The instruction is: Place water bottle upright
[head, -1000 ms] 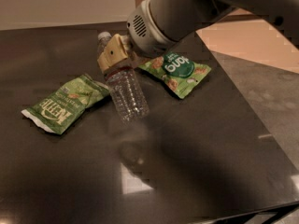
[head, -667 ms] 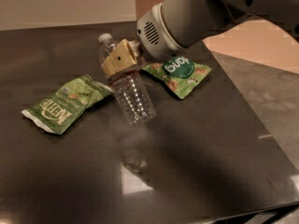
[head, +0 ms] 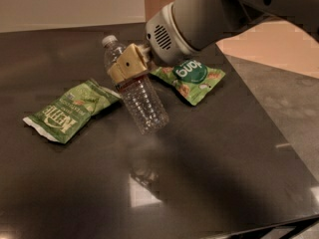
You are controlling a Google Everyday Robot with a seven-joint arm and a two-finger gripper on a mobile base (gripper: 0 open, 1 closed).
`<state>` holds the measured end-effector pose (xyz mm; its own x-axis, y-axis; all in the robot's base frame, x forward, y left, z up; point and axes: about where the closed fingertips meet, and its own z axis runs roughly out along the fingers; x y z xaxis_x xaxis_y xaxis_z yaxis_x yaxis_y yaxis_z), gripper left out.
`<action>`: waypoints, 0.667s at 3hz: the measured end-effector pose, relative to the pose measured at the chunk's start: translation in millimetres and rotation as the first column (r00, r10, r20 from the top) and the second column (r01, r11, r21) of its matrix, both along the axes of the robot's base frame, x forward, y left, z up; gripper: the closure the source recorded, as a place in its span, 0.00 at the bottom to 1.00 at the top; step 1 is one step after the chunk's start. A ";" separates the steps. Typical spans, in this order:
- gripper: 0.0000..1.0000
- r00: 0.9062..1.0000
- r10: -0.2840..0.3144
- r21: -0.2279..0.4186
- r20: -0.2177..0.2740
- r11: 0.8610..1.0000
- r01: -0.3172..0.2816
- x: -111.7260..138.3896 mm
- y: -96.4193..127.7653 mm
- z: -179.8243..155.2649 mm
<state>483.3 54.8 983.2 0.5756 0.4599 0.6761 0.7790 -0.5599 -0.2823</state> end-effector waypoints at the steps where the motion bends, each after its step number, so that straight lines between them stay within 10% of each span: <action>1: 1.00 0.999 0.023 0.011 0.044 1.000 -0.023 -5.0 -0.3 2.8; 2: 1.00 0.990 0.065 0.066 0.129 0.995 -0.074 -14.7 0.3 9.1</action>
Offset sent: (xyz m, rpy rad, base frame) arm -0.0269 -0.0098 0.0187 0.1505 -0.3003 0.1766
